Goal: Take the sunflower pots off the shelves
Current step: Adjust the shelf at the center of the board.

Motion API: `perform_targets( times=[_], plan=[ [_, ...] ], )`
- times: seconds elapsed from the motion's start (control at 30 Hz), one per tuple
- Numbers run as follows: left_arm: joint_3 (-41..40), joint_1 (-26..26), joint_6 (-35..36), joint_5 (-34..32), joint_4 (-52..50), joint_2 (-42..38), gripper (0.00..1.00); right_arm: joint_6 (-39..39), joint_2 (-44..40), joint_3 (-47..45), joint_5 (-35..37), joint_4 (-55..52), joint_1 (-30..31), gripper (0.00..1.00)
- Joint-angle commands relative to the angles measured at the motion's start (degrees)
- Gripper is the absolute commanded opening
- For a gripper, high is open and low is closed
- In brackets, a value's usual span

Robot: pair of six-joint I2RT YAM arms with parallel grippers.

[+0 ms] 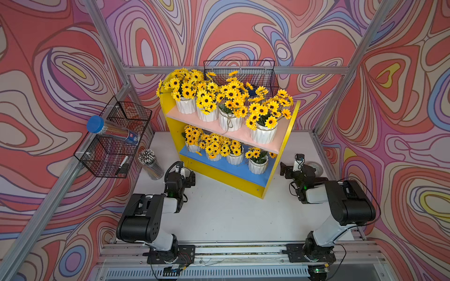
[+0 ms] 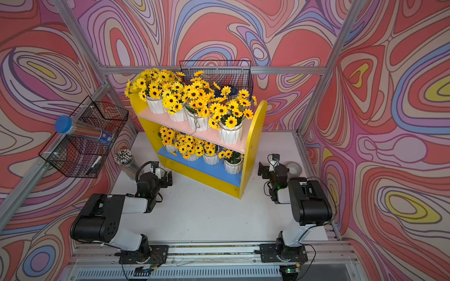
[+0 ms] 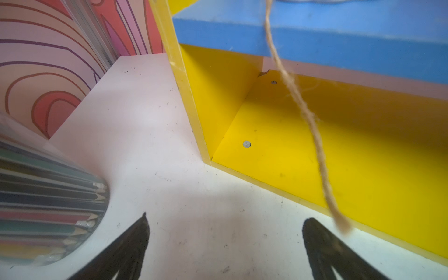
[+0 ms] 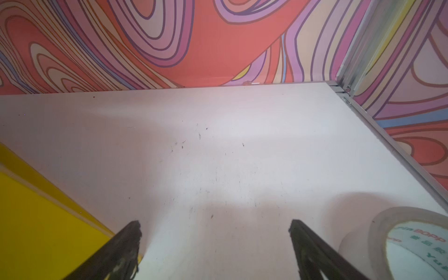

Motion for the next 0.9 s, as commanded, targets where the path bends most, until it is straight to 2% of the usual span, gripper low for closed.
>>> perform_targets(
  times=[0.0, 0.7, 0.87],
  plan=[
    [1.12, 0.06, 0.77, -0.07, 2.20, 0.61, 1.00, -0.26, 0.83, 0.63, -0.42, 0.73, -0.19, 0.98],
    [0.99, 0.02, 0.88, 0.01, 2.43, 0.61, 1.00, -0.45, 0.72, 0.47, -0.18, 1.00, -0.20, 0.98],
    [1.70, 0.21, 0.04, -1.69, 1.19, 0.72, 1.00, -0.28, 0.72, 0.46, -0.22, 1.00, -0.23, 0.98]
  ],
)
